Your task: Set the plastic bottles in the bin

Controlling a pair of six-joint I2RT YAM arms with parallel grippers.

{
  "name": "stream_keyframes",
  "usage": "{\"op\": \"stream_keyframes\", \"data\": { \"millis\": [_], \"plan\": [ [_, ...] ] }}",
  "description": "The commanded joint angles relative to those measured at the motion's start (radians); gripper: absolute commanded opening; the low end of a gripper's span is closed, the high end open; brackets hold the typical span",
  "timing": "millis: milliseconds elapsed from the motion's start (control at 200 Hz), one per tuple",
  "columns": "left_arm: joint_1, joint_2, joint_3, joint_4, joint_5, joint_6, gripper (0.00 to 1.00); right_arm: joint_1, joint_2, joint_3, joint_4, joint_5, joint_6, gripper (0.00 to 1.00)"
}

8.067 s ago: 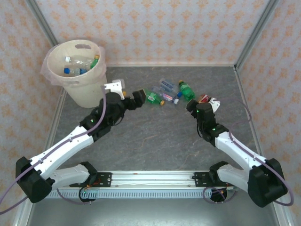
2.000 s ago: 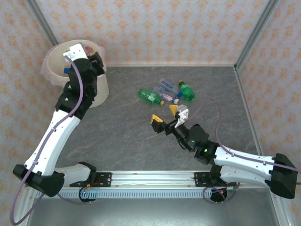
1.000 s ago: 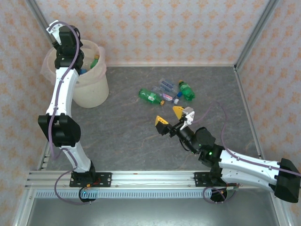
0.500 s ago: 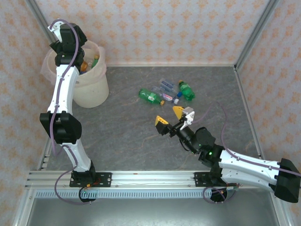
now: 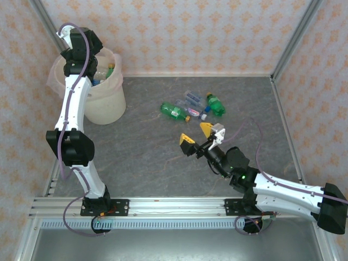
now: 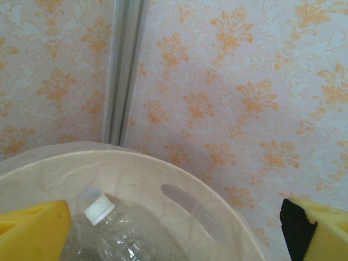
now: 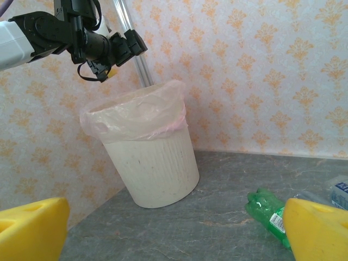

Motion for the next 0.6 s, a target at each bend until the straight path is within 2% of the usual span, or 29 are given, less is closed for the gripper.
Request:
{"op": "stream_keyframes", "data": {
  "millis": [0,245,385,596],
  "plan": [
    [-0.039,-0.074,-0.012,-0.012,0.034,-0.04,0.99,0.005,-0.012,-0.017,0.032,0.031,0.013,1.0],
    [-0.157,-0.169,-0.117,-0.01,0.06,-0.095,0.99,0.003,0.028,-0.029,0.064,0.139,0.035,1.0],
    [-0.225,-0.286,-0.301,0.083,0.125,-0.127,0.99,-0.018,0.056,-0.027,0.067,0.194,0.053,1.0],
    [-0.369,-0.453,-0.583,0.181,0.164,-0.137,0.99,-0.121,0.11,0.005,-0.003,0.146,0.125,1.0]
  ]
}}
